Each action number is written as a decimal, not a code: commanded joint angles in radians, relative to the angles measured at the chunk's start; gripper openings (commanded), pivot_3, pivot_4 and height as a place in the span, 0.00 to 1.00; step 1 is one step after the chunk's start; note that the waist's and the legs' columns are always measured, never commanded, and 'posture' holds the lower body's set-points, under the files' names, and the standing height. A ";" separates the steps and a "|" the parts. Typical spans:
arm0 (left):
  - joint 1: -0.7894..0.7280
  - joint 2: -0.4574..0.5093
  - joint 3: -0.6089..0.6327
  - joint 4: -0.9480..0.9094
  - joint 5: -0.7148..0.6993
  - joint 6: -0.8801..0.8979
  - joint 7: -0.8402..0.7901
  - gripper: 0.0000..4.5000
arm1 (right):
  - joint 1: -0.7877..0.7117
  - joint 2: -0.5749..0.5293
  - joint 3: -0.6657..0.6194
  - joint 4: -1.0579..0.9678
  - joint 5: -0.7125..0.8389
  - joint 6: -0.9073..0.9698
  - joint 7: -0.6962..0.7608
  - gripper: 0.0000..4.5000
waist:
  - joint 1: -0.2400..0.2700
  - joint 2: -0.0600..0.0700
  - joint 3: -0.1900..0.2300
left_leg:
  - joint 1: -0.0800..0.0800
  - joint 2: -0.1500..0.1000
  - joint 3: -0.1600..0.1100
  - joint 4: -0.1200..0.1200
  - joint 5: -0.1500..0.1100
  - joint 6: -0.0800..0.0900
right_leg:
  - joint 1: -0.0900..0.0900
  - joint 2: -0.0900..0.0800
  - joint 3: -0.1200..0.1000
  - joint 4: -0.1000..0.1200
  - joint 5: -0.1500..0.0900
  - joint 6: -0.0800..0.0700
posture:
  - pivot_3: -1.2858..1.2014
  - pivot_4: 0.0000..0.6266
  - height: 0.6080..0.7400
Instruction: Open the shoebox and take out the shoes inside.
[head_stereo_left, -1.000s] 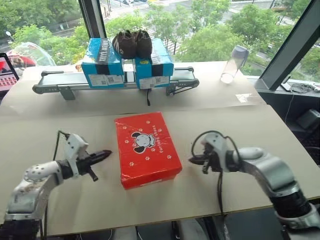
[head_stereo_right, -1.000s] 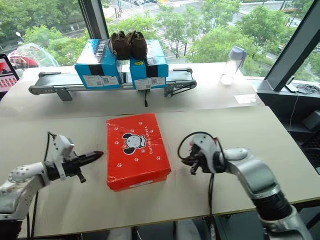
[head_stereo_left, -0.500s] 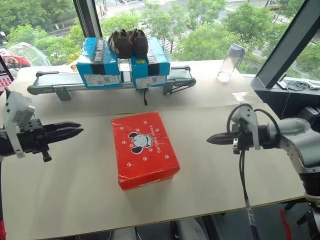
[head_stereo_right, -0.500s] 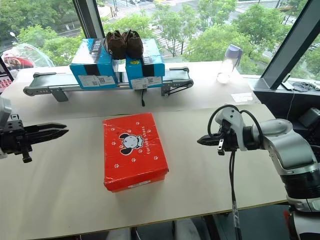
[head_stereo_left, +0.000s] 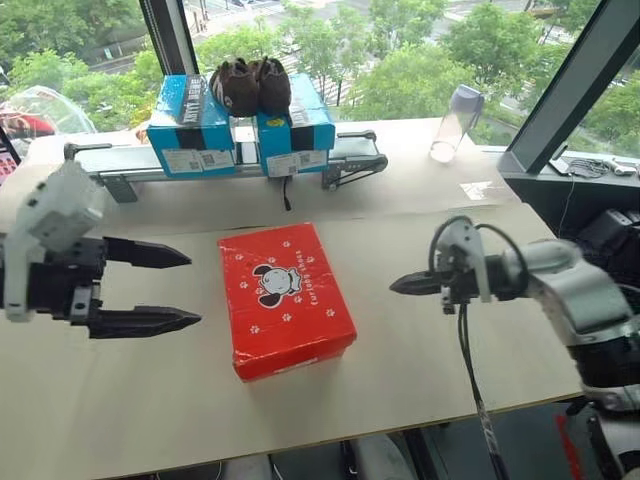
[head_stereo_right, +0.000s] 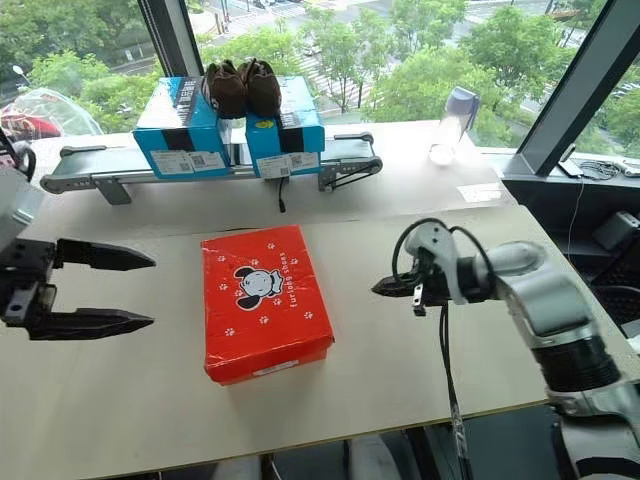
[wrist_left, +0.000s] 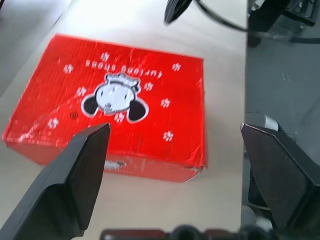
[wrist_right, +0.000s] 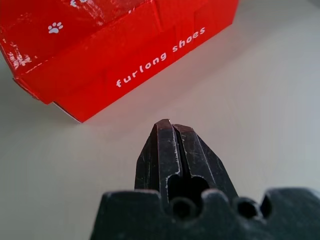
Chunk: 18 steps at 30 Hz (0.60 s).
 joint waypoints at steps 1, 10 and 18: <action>-0.060 0.053 0.011 0.009 -0.041 0.021 -0.011 0.99 | -0.051 0.066 0.053 0.043 -0.037 -0.075 0.019 0.00 | -0.003 -0.001 0.001 | 0.000 0.000 0.000 0.000 0.000 0.000 | 0.000 0.000 0.000 0.000 0.001 0.002 | 0.52 0.24 1.00; 0.009 0.056 0.130 -0.024 0.067 0.092 -0.082 0.99 | -0.140 0.196 0.070 0.115 -0.020 -0.107 0.073 0.00 | -0.003 0.001 0.002 | 0.000 0.000 0.000 0.000 0.000 0.000 | -0.001 0.001 0.000 0.001 0.002 0.002 | 0.52 0.24 1.00; -0.045 0.030 0.173 -0.034 0.017 0.149 -0.001 0.99 | -0.258 0.287 -0.002 0.137 0.098 -0.017 0.096 0.00 | -0.004 0.002 0.003 | 0.000 0.000 0.000 0.000 0.000 0.000 | 0.000 0.001 0.000 0.001 0.002 0.002 | 0.52 0.24 1.00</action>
